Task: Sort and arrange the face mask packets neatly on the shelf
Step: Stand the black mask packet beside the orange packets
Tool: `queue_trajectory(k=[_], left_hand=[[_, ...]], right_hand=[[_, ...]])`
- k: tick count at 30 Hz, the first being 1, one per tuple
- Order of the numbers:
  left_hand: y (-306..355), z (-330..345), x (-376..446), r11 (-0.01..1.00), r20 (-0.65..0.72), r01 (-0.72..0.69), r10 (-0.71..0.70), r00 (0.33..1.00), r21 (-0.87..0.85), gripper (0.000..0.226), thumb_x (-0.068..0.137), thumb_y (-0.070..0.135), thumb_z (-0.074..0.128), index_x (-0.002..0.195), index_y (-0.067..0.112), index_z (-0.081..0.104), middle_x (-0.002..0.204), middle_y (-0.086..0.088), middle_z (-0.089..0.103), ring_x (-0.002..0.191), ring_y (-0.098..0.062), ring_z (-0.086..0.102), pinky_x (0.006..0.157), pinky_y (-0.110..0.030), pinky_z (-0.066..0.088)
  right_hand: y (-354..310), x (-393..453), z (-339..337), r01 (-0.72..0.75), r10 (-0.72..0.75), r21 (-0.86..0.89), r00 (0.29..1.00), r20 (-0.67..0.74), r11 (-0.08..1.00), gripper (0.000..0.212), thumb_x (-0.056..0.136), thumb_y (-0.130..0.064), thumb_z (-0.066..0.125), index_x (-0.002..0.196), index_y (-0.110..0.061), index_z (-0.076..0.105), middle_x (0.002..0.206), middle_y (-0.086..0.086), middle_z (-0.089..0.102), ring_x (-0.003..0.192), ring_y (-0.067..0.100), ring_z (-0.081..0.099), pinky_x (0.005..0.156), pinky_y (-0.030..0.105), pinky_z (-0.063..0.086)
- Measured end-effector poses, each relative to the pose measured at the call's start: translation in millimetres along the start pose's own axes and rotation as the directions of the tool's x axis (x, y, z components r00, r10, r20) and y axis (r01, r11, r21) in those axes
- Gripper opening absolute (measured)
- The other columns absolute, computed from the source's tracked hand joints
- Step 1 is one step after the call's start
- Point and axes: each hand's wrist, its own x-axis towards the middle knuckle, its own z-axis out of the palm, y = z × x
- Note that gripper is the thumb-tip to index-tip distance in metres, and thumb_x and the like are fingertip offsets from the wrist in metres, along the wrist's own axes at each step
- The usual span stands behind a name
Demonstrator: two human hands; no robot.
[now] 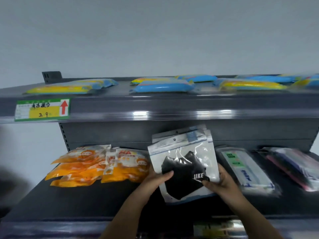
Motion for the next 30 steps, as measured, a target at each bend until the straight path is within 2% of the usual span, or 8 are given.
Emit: queue_trajectory(k=[4,7,11,14,18,23,26,30], left_hand=[[-6,-5,6,0.997,0.080,0.022,-0.016,0.997,-0.079,0.078,0.062,0.018,0.081,0.133,0.020,0.048,0.119,0.003,0.067,0.107,-0.011,0.064,0.084,-0.020,0.051],[-10,-5,6,0.996,0.115,0.032,-0.022,0.993,-0.080,0.074,0.061,0.016,0.079,0.130,0.018,0.051,0.117,0.002,0.069,0.109,-0.014,0.064,0.086,-0.023,0.051],[-13,-6,5,0.997,0.115,0.049,-0.043,0.992,-0.051,0.098,0.046,0.032,0.089,0.135,0.020,0.047,0.122,0.003,0.066,0.117,-0.016,0.058,0.105,-0.035,0.041],[-10,-7,12,0.990,0.082,0.137,-0.135,0.987,-0.019,0.099,0.043,0.039,0.088,0.133,0.022,0.049,0.122,0.004,0.065,0.116,-0.017,0.057,0.103,-0.033,0.041],[-1,1,17,0.935,-0.081,0.344,-0.338,0.938,0.081,0.099,0.057,0.061,0.079,0.140,0.020,0.043,0.147,-0.006,0.041,0.134,-0.027,0.038,0.111,-0.037,0.030],[-6,9,25,0.893,-0.200,0.284,-0.225,0.954,0.349,0.081,0.082,0.033,0.070,0.146,0.011,0.027,0.151,-0.010,0.032,0.134,-0.028,0.037,0.106,-0.030,0.035],[-5,17,29,0.850,-0.205,0.294,-0.224,0.953,0.437,0.079,0.083,0.031,0.069,0.145,0.006,0.028,0.150,-0.012,0.033,0.134,-0.027,0.039,0.098,-0.027,0.036],[-3,24,27,0.862,-0.223,0.325,-0.255,0.941,0.390,0.081,0.083,0.029,0.069,0.145,0.002,0.025,0.150,-0.012,0.032,0.134,-0.028,0.037,0.085,-0.025,0.033]], right_hand=[[4,-4,-10,-0.029,0.036,-0.061,0.993,0.109,0.998,0.053,0.073,0.020,0.064,0.112,-0.016,0.056,0.096,-0.013,0.074,0.092,-0.002,0.065,0.077,0.011,0.049],[5,-5,-14,-0.045,0.065,-0.138,0.988,0.142,0.989,0.040,0.074,0.022,0.063,0.093,-0.013,0.061,0.073,-0.016,0.073,0.072,-0.010,0.064,0.066,0.006,0.045],[3,-4,-20,-0.068,0.106,-0.220,0.980,0.169,0.973,0.031,0.073,0.017,0.067,0.079,-0.013,0.068,0.065,-0.012,0.071,0.066,-0.006,0.063,0.065,0.012,0.046],[1,-4,-22,-0.110,0.148,-0.220,0.976,0.163,0.969,0.033,0.073,0.019,0.066,0.082,-0.012,0.068,0.069,-0.010,0.073,0.069,-0.003,0.066,0.066,0.013,0.048],[6,-3,-18,-0.218,0.239,-0.131,0.956,0.171,0.967,0.043,0.074,0.015,0.066,0.105,-0.015,0.061,0.092,-0.008,0.073,0.086,0.002,0.068,0.072,0.013,0.050],[23,6,-18,-0.459,0.482,-0.216,0.873,0.069,0.862,0.106,0.055,-0.011,0.082,0.145,-0.006,0.027,0.141,0.009,0.047,0.124,0.024,0.049,0.096,0.031,0.046],[26,14,-12,-0.504,0.509,-0.212,0.860,-0.033,0.837,0.098,0.063,-0.016,0.084,0.142,0.003,0.027,0.142,0.003,0.039,0.130,0.029,0.043,0.104,0.032,0.039],[25,22,-7,-0.517,0.497,-0.120,0.852,-0.166,0.847,0.098,0.070,-0.018,0.081,0.143,0.008,0.022,0.146,0.020,0.037,0.132,0.033,0.040,0.104,0.034,0.036]])
